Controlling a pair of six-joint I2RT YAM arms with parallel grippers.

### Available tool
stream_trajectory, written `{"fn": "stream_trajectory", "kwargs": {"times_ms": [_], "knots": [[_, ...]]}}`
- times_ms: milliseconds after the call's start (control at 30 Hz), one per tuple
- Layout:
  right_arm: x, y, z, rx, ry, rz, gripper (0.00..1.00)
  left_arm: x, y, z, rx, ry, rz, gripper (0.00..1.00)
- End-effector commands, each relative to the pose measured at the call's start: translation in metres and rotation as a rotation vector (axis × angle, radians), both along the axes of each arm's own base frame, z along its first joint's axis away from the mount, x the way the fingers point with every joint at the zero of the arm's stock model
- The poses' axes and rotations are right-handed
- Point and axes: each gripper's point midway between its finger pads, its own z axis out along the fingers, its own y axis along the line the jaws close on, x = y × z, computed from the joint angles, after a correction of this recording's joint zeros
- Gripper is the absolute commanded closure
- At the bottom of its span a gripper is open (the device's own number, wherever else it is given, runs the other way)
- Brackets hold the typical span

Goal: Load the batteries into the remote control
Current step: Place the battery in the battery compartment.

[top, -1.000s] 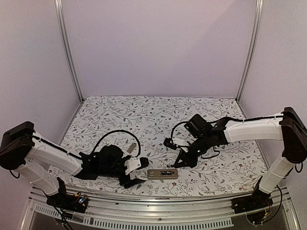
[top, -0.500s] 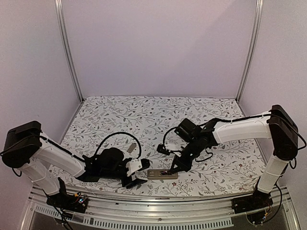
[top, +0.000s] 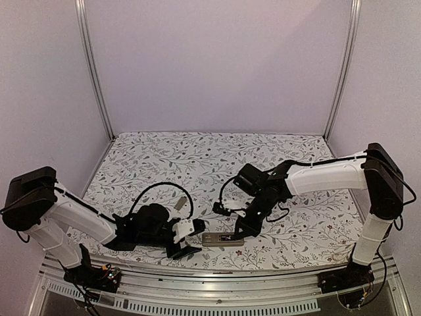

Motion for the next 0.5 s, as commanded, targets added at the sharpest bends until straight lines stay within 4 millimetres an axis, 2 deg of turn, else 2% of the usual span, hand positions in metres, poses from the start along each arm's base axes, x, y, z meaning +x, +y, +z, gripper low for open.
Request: {"fn": "stream_trajectory", "kwargs": {"times_ms": [0, 233, 467], "knots": [[0.0, -0.002, -0.009, -0.063, -0.002, 0.01, 1.0, -0.006, -0.003, 0.0, -0.009, 0.004, -0.019, 0.34], [0.001, -0.008, -0.017, -0.13, -0.005, 0.012, 1.0, -0.009, -0.003, -0.001, -0.005, 0.007, -0.032, 0.36], [0.004, 0.006, -0.021, -0.116, -0.016, 0.017, 1.0, -0.01, -0.007, -0.019, 0.044, 0.02, -0.054, 0.44]]}}
